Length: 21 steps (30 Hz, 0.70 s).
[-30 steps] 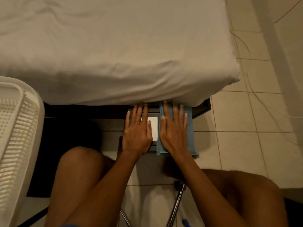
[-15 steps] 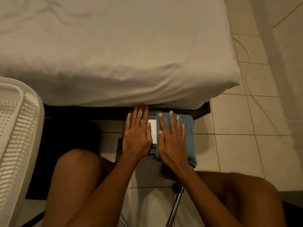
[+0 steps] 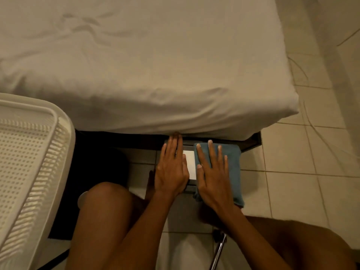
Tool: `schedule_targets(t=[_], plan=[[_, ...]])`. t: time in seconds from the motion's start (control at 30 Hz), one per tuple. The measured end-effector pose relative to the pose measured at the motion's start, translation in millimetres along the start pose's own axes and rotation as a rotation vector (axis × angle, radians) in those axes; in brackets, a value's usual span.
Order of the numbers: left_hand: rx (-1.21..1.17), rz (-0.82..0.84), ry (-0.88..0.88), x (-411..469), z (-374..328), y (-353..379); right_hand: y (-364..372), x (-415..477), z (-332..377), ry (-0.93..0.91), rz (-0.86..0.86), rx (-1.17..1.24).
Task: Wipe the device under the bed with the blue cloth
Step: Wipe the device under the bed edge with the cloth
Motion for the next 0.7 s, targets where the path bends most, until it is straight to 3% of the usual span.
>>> schedule_targets(t=[0.13, 0.33, 0.53, 0.7], plan=[[-0.020, -0.010, -0.020, 0.3, 0.1, 1.0, -2.7, 12.2, -1.2, -0.126, 0.041, -0.041], [-0.021, -0.020, -0.033, -0.7, 0.5, 0.9, -2.8, 26.7, 0.1, 0.078, -0.044, -0.021], [-0.059, -0.006, -0.049, 0.7, 0.1, -1.7, -3.7, 22.2, 0.5, -0.097, 0.047, -0.045], [-0.085, 0.016, 0.024, 4.9, 9.2, -1.0, -4.8, 22.6, -0.2, -0.011, -0.007, -0.009]])
Point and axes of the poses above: each hand's wrist, its own x-axis towards the middle knuckle, its own y-axis out of the palm, z = x × y, the point moved 7 cm from there along x, towards the middle knuckle, and after that the axes turned 15 degrees about -y, right-handed, at the moved point
